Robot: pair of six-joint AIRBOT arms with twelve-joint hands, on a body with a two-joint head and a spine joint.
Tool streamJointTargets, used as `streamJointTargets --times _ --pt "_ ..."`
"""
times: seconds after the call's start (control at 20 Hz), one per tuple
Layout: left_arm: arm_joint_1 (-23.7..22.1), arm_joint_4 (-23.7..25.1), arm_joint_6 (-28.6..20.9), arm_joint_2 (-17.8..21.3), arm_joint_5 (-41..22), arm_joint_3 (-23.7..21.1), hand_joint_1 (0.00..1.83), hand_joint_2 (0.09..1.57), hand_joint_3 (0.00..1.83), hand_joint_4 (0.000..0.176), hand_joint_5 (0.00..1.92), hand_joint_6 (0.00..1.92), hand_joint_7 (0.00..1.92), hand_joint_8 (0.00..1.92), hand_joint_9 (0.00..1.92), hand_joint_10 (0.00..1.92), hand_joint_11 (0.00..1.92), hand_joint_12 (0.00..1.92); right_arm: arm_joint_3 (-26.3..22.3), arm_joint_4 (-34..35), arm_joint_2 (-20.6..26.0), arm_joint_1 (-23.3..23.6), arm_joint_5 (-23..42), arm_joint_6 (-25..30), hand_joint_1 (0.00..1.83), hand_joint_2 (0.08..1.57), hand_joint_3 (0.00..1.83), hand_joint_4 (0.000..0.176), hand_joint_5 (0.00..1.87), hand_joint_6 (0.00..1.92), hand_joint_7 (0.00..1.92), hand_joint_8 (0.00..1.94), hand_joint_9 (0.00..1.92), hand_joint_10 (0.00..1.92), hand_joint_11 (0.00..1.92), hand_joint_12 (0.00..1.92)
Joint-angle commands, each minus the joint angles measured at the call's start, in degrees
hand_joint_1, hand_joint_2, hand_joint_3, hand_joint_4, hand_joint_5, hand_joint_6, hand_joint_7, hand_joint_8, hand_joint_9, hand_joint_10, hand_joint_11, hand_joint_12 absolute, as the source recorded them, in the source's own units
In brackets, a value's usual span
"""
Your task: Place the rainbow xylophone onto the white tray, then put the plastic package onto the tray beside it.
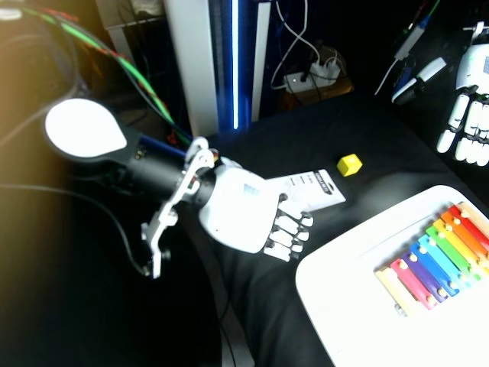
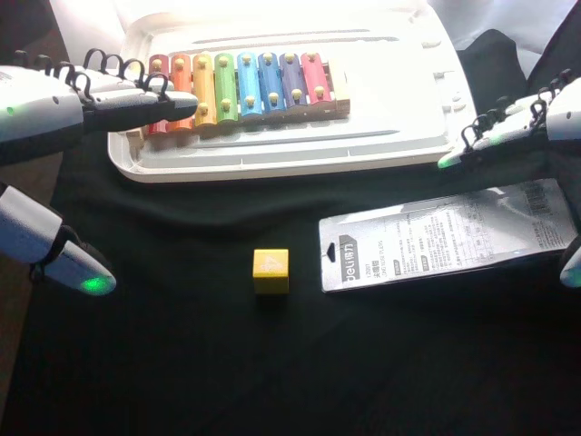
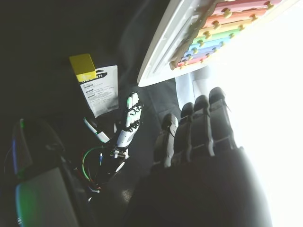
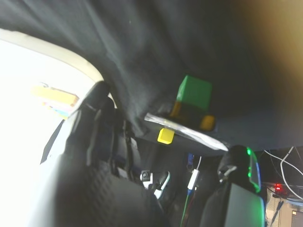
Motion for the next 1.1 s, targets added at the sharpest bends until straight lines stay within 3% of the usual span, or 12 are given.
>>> streamJointTargets --times 0.0,0.2,0.25,0.3,0.4,0.45,0.5,0.6,0.75,0.8,0.85,1.05 --pt "-0.6 -2.0 0.3 -0.1 -4.2 0.2 0.78 0.71 0.0 0.077 0.0 0.0 0.0 0.0 0.0 0.0 0.01 0.0 0.1 2.7 -0.2 0.7 0.7 0.2 0.78 0.71 0.0 0.0 0.18 0.01 0.23 0.01 0.26 0.01 0.06 0.71" --pt "-0.5 -2.2 0.3 -0.1 -4.4 0.2 0.78 0.71 0.0 0.087 0.0 0.0 0.0 0.0 0.01 0.0 0.06 0.02 0.1 1.9 -0.6 0.7 0.1 0.2 0.78 0.7 0.0 0.0 0.23 0.0 0.28 0.0 0.31 0.01 0.12 0.8" --pt "-0.4 -2.3 0.3 -0.2 -4.4 0.2 0.78 0.71 0.0 0.151 0.0 0.0 0.0 0.0 0.0 0.0 0.02 0.01 0.1 1.9 -0.7 0.7 -0.1 0.2 0.77 0.7 0.0 0.0 0.23 0.0 0.28 0.0 0.34 0.01 0.16 0.88" --pt "-0.2 -2.4 0.3 -0.3 -4.5 0.2 0.83 0.72 0.01 0.134 0.0 0.0 0.0 0.0 0.0 0.0 0.02 0.01 0.3 1.7 -1.0 0.7 -0.3 0.2 0.78 0.71 0.0 0.0 0.22 0.0 0.26 0.0 0.37 0.01 0.25 0.86" --pt "0.3 -2.7 0.3 -0.4 -4.7 0.2 0.83 0.75 0.01 0.144 0.0 0.0 0.0 0.0 0.0 0.0 0.01 0.0 0.6 1.7 -1.6 0.7 -0.4 0.2 0.76 0.7 0.0 0.0 0.23 0.0 0.27 0.0 0.39 0.0 0.34 0.75" --pt "0.5 -3.0 0.3 -0.4 -4.9 0.2 0.85 0.76 0.01 0.126 0.0 0.0 0.0 0.0 0.0 0.0 0.01 0.0 1.0 1.7 -1.9 0.7 -0.4 0.2 0.73 0.7 0.0 0.0 0.23 0.0 0.27 0.0 0.38 0.0 0.31 0.71" --pt "0.7 -3.1 0.3 -0.5 -5.1 0.3 0.84 0.75 0.01 0.134 0.0 0.0 0.0 0.0 0.0 0.0 0.02 0.01 1.1 1.7 -2.1 0.7 -0.4 0.2 0.75 0.71 0.01 0.0 0.21 0.0 0.25 0.0 0.35 0.0 0.27 0.69" --pt "0.8 -3.3 0.4 -0.6 -5.2 0.3 0.87 0.77 0.01 0.116 0.0 0.0 0.0 0.0 0.0 0.0 0.0 0.0 1.4 1.7 -2.7 0.7 -0.4 0.2 0.78 0.72 0.0 0.0 0.22 0.0 0.29 0.0 0.38 0.0 0.34 0.6" --pt "0.9 -3.6 0.6 -0.6 -5.4 0.3 0.85 0.75 0.0 0.147 0.0 0.0 0.0 0.0 0.0 0.0 0.0 0.0 1.7 1.7 -3.5 0.7 -0.4 0.2 0.78 0.73 0.0 0.0 0.2 0.0 0.3 0.0 0.39 0.0 0.44 0.38" --pt "0.9 -3.6 0.6 -0.6 -5.4 0.3 0.88 0.75 0.0 0.118 0.0 0.0 0.0 0.0 0.0 0.0 0.0 0.0 1.7 1.7 -3.6 0.7 -0.4 0.2 0.78 0.73 0.0 0.0 0.19 0.0 0.28 0.0 0.37 0.0 0.43 0.36" --pt "0.9 -3.6 0.6 -0.6 -5.4 0.3 0.89 0.76 0.0 0.112 0.0 0.0 0.0 0.0 0.0 0.0 0.0 0.0 1.7 1.7 -3.7 0.7 -0.4 0.2 0.79 0.73 0.0 0.0 0.2 0.0 0.28 0.0 0.36 0.0 0.45 0.3" --pt "1.0 -3.8 0.7 -0.6 -5.5 0.4 0.85 0.75 0.0 0.13 0.0 0.0 0.0 0.0 0.0 0.0 0.0 0.0 1.7 1.6 -4.3 0.7 -0.4 0.2 0.8 0.73 0.0 0.0 0.2 0.0 0.27 0.0 0.34 0.01 0.46 0.28"
